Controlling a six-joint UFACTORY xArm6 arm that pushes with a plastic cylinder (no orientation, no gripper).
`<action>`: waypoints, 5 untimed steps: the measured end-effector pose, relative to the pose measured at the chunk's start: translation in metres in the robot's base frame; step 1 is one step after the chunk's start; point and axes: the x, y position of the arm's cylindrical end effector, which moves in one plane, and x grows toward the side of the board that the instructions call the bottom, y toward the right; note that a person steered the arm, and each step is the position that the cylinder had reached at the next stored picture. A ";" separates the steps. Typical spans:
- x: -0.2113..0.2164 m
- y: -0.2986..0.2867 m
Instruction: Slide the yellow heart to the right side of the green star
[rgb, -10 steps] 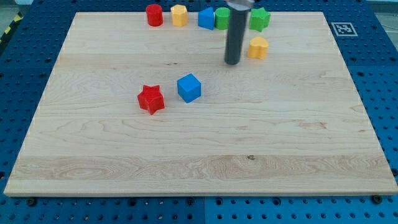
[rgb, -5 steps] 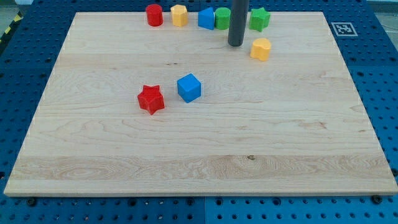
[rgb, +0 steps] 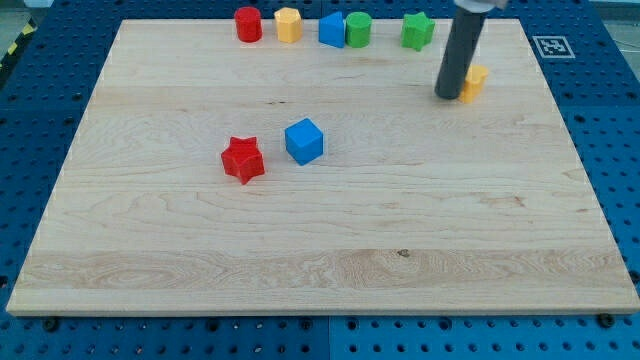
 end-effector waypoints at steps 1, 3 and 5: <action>0.005 0.001; 0.020 0.018; -0.067 0.021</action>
